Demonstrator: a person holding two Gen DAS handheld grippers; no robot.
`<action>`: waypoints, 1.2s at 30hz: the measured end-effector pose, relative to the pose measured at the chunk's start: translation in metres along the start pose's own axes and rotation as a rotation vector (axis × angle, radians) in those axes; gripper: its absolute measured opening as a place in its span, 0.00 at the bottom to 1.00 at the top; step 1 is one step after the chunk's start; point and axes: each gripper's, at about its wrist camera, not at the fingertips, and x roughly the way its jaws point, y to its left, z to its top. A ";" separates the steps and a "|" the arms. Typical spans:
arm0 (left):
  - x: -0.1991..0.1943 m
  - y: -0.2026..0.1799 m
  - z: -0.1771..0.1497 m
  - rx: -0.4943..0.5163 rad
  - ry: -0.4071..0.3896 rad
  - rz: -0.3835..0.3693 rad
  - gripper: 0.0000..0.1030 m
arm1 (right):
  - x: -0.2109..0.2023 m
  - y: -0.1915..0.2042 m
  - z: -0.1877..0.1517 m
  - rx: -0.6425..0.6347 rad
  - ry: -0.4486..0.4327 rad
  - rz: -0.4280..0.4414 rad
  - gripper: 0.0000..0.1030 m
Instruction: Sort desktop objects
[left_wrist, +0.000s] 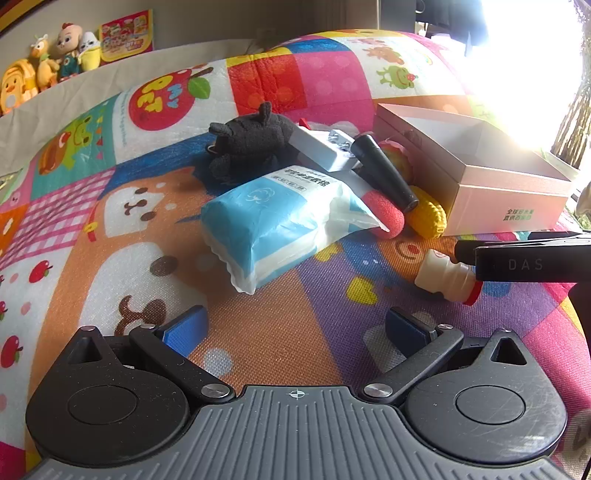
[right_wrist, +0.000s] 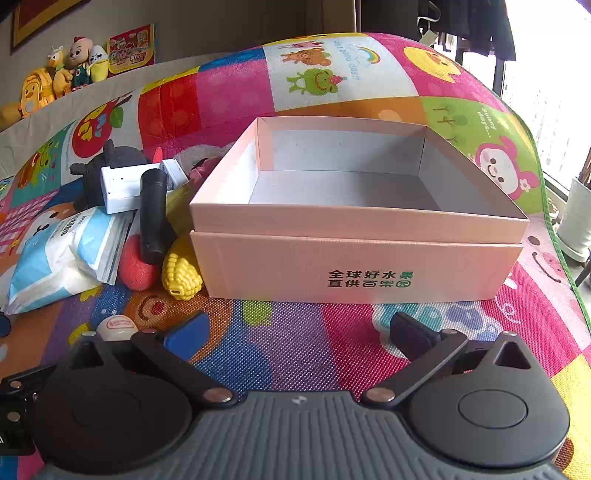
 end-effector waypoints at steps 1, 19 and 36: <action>0.000 0.000 0.000 0.001 0.000 0.000 1.00 | 0.000 0.000 0.000 0.000 -0.001 0.000 1.00; 0.000 -0.001 0.000 0.008 0.000 -0.005 1.00 | 0.000 -0.001 0.000 -0.001 0.000 0.002 1.00; -0.001 0.000 0.001 0.010 -0.001 -0.003 1.00 | 0.000 -0.001 0.000 0.000 0.001 0.002 1.00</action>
